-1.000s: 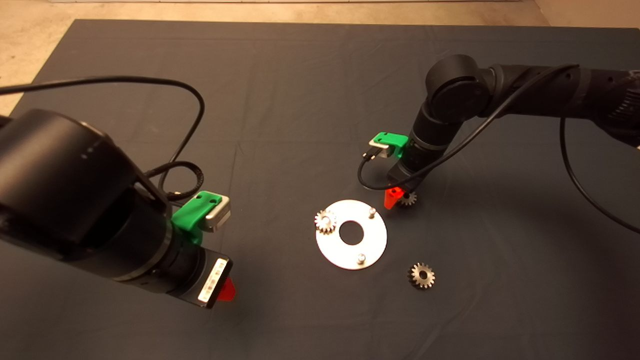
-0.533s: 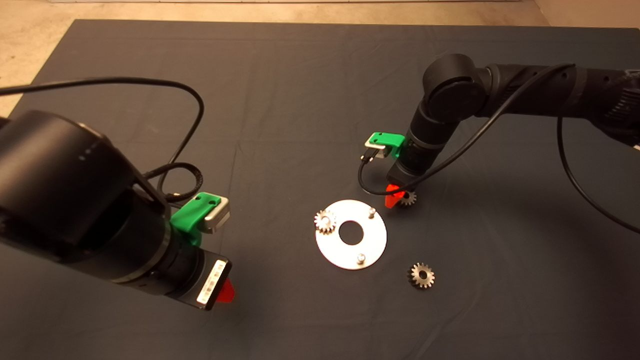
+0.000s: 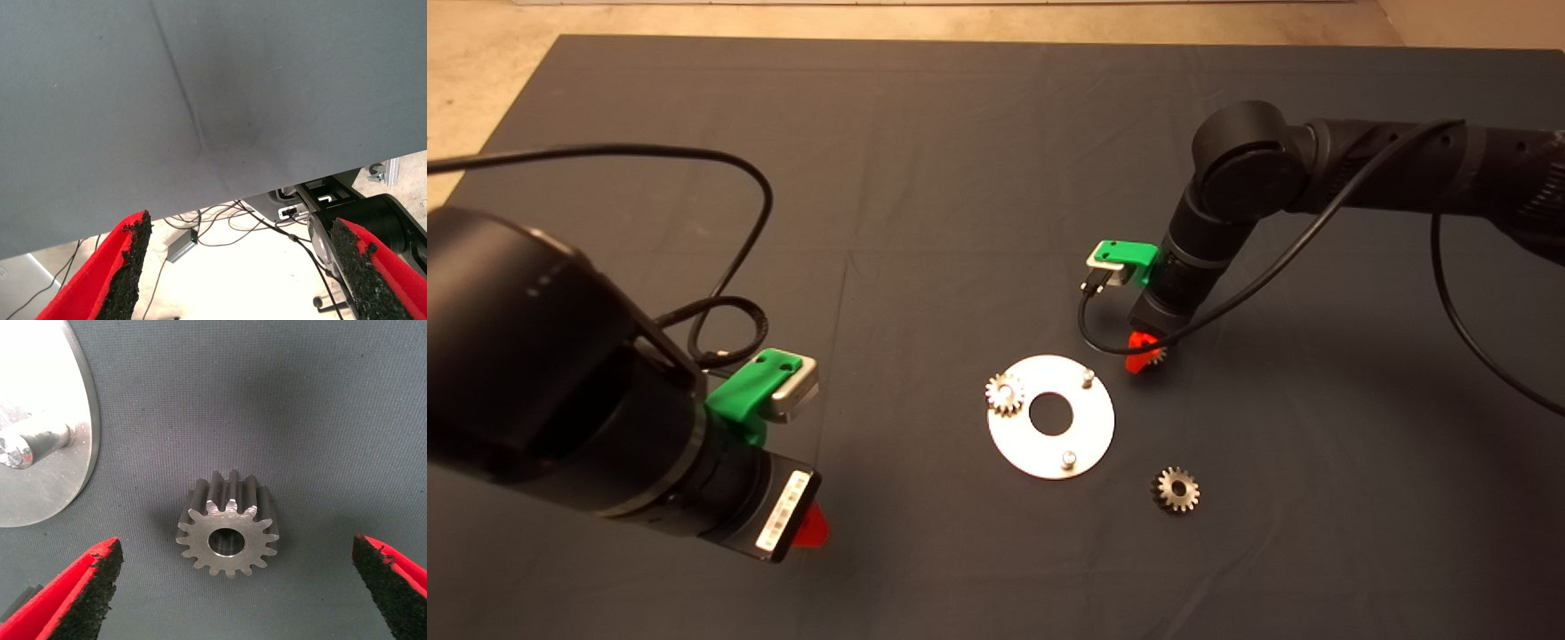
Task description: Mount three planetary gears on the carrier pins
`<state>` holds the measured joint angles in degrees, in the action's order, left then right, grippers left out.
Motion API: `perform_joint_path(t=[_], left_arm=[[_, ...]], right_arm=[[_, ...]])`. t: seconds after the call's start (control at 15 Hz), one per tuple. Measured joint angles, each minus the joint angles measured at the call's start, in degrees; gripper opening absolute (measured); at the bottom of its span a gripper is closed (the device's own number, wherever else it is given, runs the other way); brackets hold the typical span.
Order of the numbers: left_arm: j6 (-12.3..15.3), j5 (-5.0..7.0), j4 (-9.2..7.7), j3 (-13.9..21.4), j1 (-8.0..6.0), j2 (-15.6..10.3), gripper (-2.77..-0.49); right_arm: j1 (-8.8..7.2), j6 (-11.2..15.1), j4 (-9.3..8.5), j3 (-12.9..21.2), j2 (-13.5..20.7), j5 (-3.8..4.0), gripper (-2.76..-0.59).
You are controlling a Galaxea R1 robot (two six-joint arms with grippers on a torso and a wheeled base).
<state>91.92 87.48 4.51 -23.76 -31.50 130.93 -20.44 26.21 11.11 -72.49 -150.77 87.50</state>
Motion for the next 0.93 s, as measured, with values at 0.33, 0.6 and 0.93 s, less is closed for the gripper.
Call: perform_joint_path(t=[0.33, 0.6, 0.93], left_arm=[[-0.22, -0.02, -0.33, 0.76, 0.0, -1.1, -1.38], [-0.24, -0.02, -0.71, 1.05, 0.0, -1.24, -1.38], [-0.27, -0.02, -1.56, 1.41, 0.0, -1.29, -1.38]], right_arm=[[-0.02, -0.26, 0.08, 0.58, 0.17, -0.02, -0.95], [0.51, -0.37, 0.77, 0.6, 0.17, -0.05, -1.11], [1.54, -0.46, 1.59, 0.6, 0.76, -0.05, -1.38]])
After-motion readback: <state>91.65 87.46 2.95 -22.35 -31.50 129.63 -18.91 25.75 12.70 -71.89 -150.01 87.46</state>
